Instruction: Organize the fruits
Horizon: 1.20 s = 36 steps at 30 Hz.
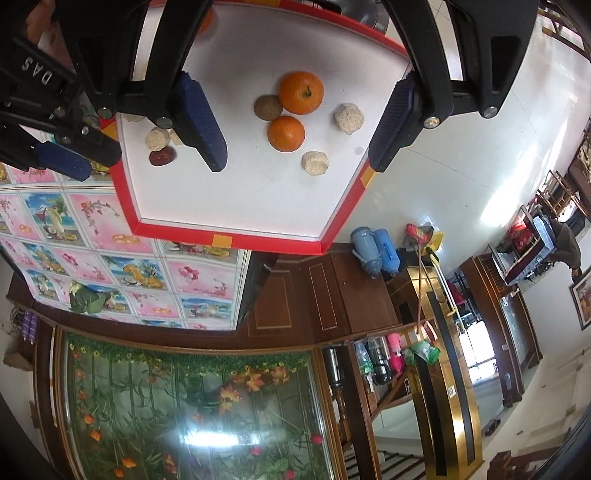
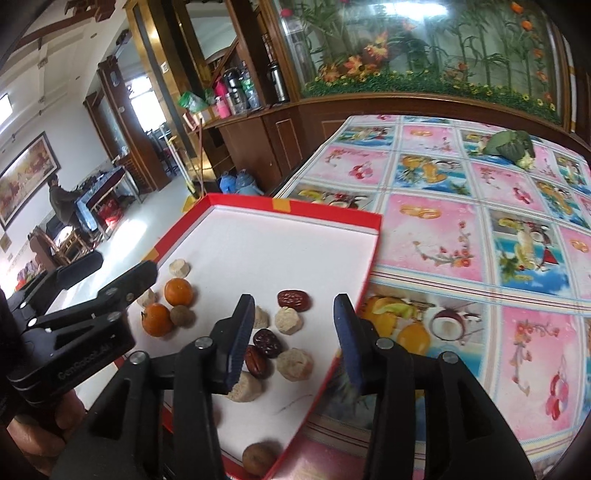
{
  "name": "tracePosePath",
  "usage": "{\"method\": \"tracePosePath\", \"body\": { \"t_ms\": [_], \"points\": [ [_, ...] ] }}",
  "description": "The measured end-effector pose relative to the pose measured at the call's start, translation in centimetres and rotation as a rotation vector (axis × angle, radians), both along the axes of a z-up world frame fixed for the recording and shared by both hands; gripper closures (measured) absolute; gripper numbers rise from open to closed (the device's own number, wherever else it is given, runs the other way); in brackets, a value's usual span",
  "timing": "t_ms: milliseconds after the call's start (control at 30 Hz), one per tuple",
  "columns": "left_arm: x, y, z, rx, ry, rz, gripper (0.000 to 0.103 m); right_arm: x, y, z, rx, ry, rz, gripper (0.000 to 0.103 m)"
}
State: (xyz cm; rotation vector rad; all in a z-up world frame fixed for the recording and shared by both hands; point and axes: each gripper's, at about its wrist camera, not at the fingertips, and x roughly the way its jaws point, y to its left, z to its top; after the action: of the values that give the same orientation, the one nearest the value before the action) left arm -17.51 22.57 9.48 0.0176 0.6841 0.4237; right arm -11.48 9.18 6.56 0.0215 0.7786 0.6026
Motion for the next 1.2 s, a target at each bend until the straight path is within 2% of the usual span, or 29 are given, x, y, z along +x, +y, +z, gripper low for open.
{"method": "tracePosePath", "body": {
  "t_ms": [67,233,367,467,867,1000,1200],
  "points": [
    [-0.8,-0.6,0.7,0.01,-0.015,0.003,0.02,-0.6,-1.2,0.7,0.02,-0.009,-0.031,0.044],
    [-2.9,-2.3,2.4,0.011,-0.057,-0.005,0.014,-2.8,-3.8,2.6,0.031,-0.07,-0.096,0.032],
    [-5.2,-3.6,3.3,0.019,-0.094,0.005,0.0,-4.9,-6.0,3.8,0.054,-0.105,-0.138,0.021],
    [-7.2,-4.8,3.7,0.037,-0.134,0.006,0.0,-6.7,-7.5,4.4,0.068,-0.118,-0.16,0.02],
    [-12.5,-6.7,4.6,0.012,-0.174,-0.021,0.0,-13.5,-10.5,7.0,0.121,-0.197,-0.23,0.01],
    [-13.1,-6.3,5.0,0.0,-0.192,-0.022,0.0,-15.1,-11.1,7.3,0.123,-0.243,-0.249,0.007],
    [-13.4,-5.8,5.3,0.023,-0.208,0.02,0.0,-16.6,-10.0,7.5,0.095,-0.292,-0.217,0.005]
  ]
}}
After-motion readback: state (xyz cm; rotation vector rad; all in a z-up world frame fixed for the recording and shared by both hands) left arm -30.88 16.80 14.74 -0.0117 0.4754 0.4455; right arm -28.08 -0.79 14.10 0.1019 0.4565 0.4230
